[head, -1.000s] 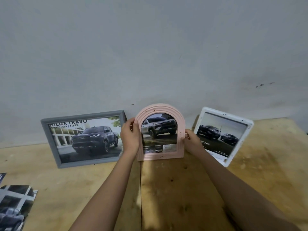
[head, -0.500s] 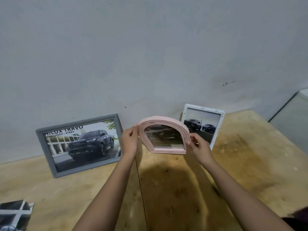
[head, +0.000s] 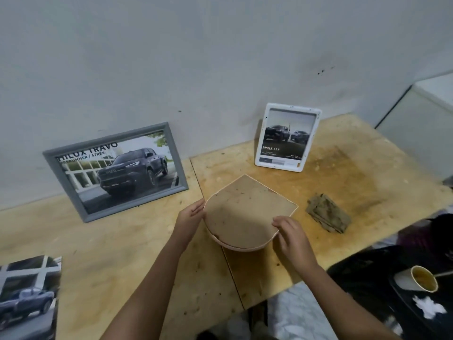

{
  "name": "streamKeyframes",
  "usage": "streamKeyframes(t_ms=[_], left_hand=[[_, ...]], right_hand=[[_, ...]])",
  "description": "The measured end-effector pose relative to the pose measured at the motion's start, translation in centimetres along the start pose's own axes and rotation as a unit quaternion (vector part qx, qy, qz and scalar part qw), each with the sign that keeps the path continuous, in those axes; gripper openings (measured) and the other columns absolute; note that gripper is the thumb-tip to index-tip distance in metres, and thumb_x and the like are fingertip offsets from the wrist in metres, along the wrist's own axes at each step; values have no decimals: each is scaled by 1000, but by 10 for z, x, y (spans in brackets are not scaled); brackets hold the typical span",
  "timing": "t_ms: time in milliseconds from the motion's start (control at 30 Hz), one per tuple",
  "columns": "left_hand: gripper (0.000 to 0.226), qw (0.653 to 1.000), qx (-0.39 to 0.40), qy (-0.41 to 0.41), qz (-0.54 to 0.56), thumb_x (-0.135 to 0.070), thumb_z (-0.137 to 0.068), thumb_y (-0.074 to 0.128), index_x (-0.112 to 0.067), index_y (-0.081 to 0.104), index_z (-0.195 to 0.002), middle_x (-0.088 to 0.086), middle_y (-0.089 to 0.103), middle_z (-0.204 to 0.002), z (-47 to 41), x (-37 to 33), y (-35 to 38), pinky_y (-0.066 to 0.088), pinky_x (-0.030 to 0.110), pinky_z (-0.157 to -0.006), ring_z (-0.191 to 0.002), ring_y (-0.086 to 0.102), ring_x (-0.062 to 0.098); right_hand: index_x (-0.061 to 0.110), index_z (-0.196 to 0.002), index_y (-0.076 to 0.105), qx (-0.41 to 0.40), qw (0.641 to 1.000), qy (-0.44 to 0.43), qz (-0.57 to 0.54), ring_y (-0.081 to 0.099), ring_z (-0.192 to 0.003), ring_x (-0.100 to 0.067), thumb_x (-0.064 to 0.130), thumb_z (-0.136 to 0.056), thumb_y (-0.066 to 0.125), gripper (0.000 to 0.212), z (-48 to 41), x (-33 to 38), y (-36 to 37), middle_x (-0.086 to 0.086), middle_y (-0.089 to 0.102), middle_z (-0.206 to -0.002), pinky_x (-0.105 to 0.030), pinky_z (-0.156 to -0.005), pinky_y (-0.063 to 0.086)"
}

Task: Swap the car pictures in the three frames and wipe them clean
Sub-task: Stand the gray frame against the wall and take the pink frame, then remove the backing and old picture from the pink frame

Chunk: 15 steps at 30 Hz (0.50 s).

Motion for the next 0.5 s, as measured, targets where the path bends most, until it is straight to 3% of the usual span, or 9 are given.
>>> streamKeyframes(t_ms=[100, 233, 367, 500], left_hand=[[39, 998, -12, -3, -69, -8, -94, 49, -7, 49, -133, 6, 53, -135, 3, 25, -1, 35, 22, -96, -124, 48, 20], [45, 992, -26, -7, -120, -2, -92, 47, -11, 46, -136, 5, 49, -139, 4, 48, 4, 34, 31, -106, -130, 43, 21], [48, 988, -47, -10, -149, -6, -94, 46, -15, 39, -141, 4, 44, -144, 5, 59, 10, 32, 32, -107, -132, 40, 21], [45, 985, -78, 1, -151, -9, -95, 45, -14, 41, -140, 5, 47, -141, 5, 61, 13, 33, 32, -105, -130, 42, 22]], right_hand=[[14, -106, 66, 40, 998, -10, 36, 54, -107, -12, 1, -81, 67, 28, 23, 1, 18, 2, 62, -113, -15, -89, 39], [13, -104, 68, 69, 996, -26, 43, 54, -107, -14, 1, -76, 71, 30, 34, 4, 34, -1, 63, -110, -26, -88, 48], [15, -108, 67, 109, 994, -34, 2, 42, -113, -5, 5, -80, 66, 29, 33, 0, 41, 1, 59, -117, -22, -96, 36], [22, -106, 67, 142, 989, -38, 16, 49, -112, -10, 17, -80, 61, 28, 28, -7, 39, 6, 58, -116, -27, -92, 39]])
Point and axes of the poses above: each hand's wrist, its own z-axis away from the middle knuckle, its own y-axis out of the palm, x = y × z, the point moved 9 cm from there along -z, towards the middle knuckle
